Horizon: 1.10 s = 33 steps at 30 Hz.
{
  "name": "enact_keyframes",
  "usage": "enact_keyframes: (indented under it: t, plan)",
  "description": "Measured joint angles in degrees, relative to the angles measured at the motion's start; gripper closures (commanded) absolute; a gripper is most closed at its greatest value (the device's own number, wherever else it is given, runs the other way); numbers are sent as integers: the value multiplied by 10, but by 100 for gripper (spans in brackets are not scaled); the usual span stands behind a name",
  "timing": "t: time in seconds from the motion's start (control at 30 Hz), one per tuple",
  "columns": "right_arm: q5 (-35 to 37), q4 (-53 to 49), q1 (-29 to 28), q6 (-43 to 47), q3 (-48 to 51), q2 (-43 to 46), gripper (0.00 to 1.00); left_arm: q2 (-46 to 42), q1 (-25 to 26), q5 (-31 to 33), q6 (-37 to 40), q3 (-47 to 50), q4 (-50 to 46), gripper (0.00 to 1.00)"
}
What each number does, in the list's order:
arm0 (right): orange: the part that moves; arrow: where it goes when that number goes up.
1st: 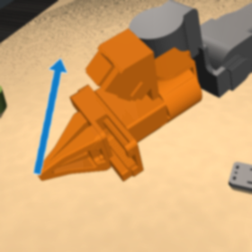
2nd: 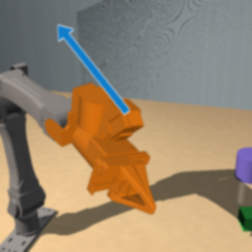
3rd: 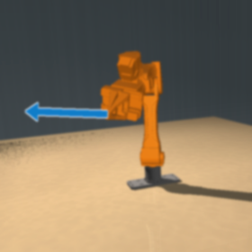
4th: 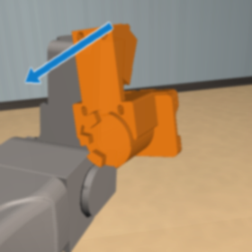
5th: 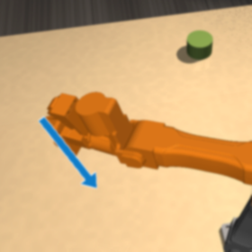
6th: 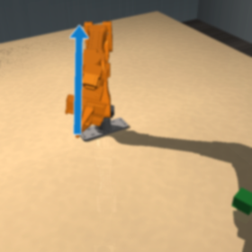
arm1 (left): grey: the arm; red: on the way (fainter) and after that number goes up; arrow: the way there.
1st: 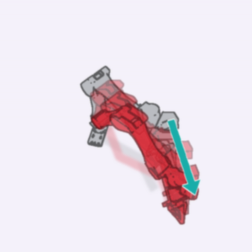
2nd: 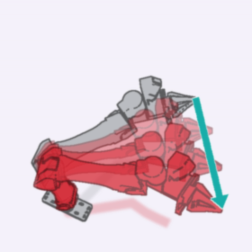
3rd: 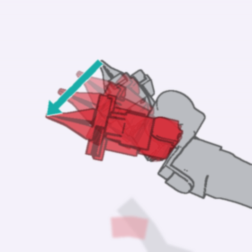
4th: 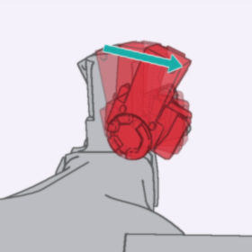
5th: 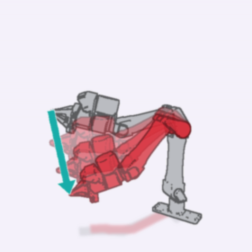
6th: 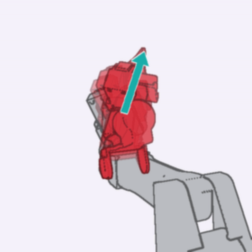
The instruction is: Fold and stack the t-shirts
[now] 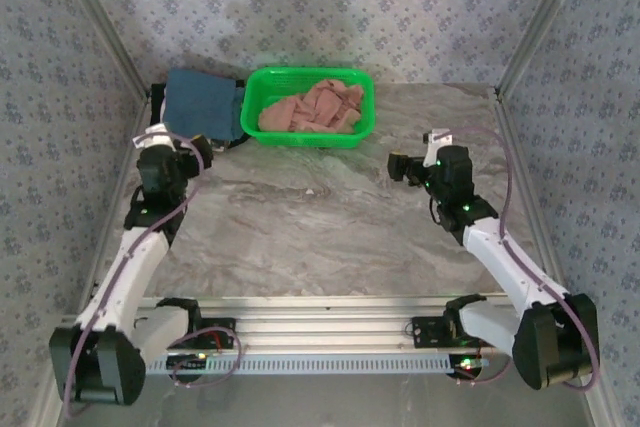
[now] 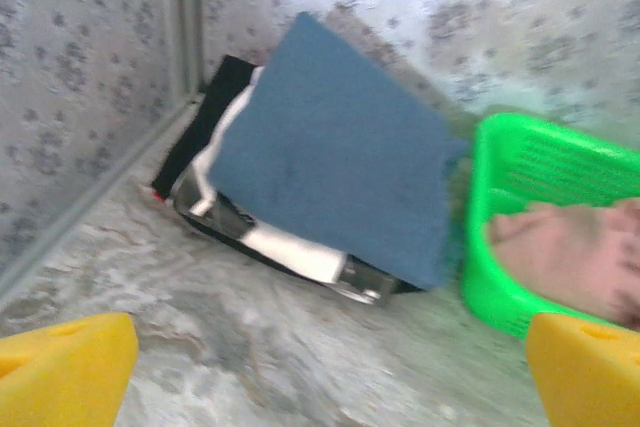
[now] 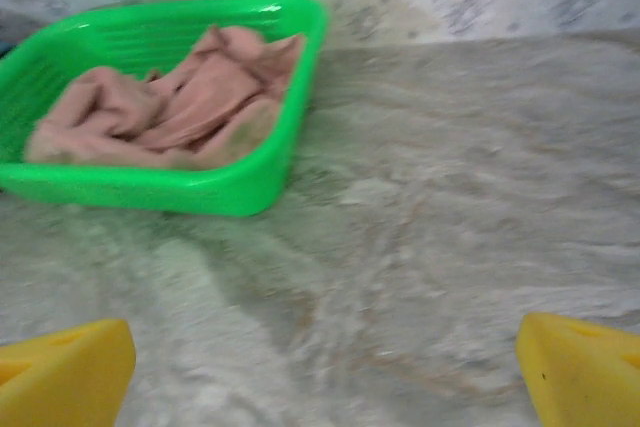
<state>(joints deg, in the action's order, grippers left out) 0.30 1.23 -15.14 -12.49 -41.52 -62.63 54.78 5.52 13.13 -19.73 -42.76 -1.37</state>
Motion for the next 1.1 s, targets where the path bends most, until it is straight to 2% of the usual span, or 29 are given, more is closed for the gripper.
enact_keyframes:
  t: [0.1, 0.27, 0.43, 0.63, 0.8, 0.9, 0.97, 1.07, 1.1]
  plan:
    - [-47, -70, -8, -42, -80, -67, 0, -28, 17, -73, -38, -45, -69, 1]
    - [-108, -112, -6, -78, -213, -241, 0, -7, 71, -175, -76, -83, -91, 0]
    - [-145, -140, 11, -110, -326, -389, 5, 17, 134, -205, -78, -86, -118, 0]
    - [-173, -157, 31, -151, -445, -500, 18, 2, 148, -214, -77, -86, -139, 0]
    - [-193, -167, 36, -174, -530, -578, 39, -15, 152, -225, -73, -79, -140, 0]
    - [-201, -185, 34, -188, -601, -636, 56, -18, 156, -228, -68, -69, -141, 0]
    - [-205, -190, 33, -197, -619, -655, 71, -16, 157, -228, -63, -68, -143, 1]
    - [-209, -195, 32, -206, -619, -661, 82, -4, 156, -225, -54, -72, -144, 1]
    - [-208, -196, 32, -212, -618, -660, 83, 8, 157, -223, -50, -78, -144, 6]
